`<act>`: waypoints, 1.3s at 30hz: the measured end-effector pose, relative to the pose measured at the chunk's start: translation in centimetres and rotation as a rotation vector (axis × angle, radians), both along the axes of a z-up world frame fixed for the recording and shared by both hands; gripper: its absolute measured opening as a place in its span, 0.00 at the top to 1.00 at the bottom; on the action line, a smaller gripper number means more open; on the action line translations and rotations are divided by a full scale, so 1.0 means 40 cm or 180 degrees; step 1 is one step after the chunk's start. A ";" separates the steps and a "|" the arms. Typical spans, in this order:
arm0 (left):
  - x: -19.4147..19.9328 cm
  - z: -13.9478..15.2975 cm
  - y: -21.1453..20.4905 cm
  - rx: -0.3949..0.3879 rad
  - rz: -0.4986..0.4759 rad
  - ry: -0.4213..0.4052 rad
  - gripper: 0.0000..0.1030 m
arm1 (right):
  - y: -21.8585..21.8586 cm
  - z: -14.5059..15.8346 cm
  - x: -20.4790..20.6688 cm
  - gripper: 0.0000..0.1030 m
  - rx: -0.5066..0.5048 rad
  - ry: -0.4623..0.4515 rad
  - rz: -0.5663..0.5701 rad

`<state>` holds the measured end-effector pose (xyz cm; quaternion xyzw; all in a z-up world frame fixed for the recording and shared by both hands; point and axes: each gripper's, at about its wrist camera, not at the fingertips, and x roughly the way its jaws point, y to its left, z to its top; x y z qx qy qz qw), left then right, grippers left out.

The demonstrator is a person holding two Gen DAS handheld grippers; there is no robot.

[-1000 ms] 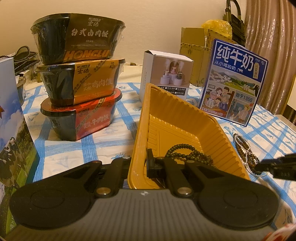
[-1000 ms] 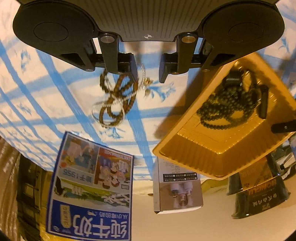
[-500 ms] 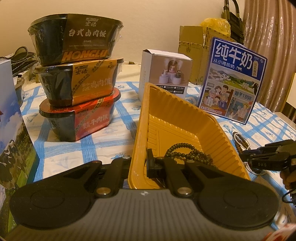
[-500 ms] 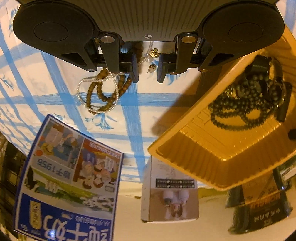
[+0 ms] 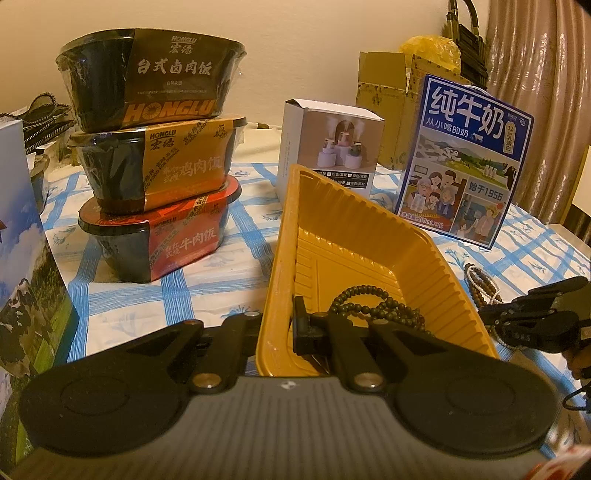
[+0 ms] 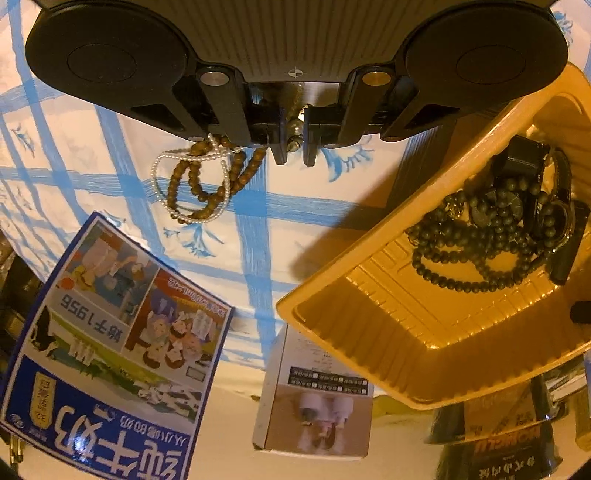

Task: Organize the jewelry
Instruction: 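Carry the gold charm into the tray and open the right gripper, then pinch a small gold pearl earring with the right gripper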

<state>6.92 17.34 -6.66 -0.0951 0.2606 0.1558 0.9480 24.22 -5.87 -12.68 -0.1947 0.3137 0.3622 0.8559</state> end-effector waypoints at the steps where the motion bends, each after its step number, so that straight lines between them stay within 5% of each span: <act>1: 0.001 0.000 0.000 -0.0002 0.0003 0.0000 0.95 | -0.003 0.008 -0.005 0.92 0.0027 -0.0014 -0.0004; 9: -0.001 -0.002 0.000 -0.0010 0.0012 0.0001 0.95 | 0.002 0.108 -0.044 0.92 0.0509 -0.0013 0.0088; 21: -0.001 -0.003 -0.001 -0.0009 0.0012 -0.0001 0.95 | 0.123 0.180 -0.094 0.91 0.1257 0.0476 0.0623; 26: -0.001 -0.003 0.001 -0.0023 0.0012 0.0000 0.95 | 0.107 0.215 -0.075 0.77 0.1603 0.0547 0.0528; 39: -0.002 -0.003 0.001 -0.0034 0.0017 -0.0011 0.95 | -0.146 0.111 -0.103 0.72 0.1079 0.0692 -0.0460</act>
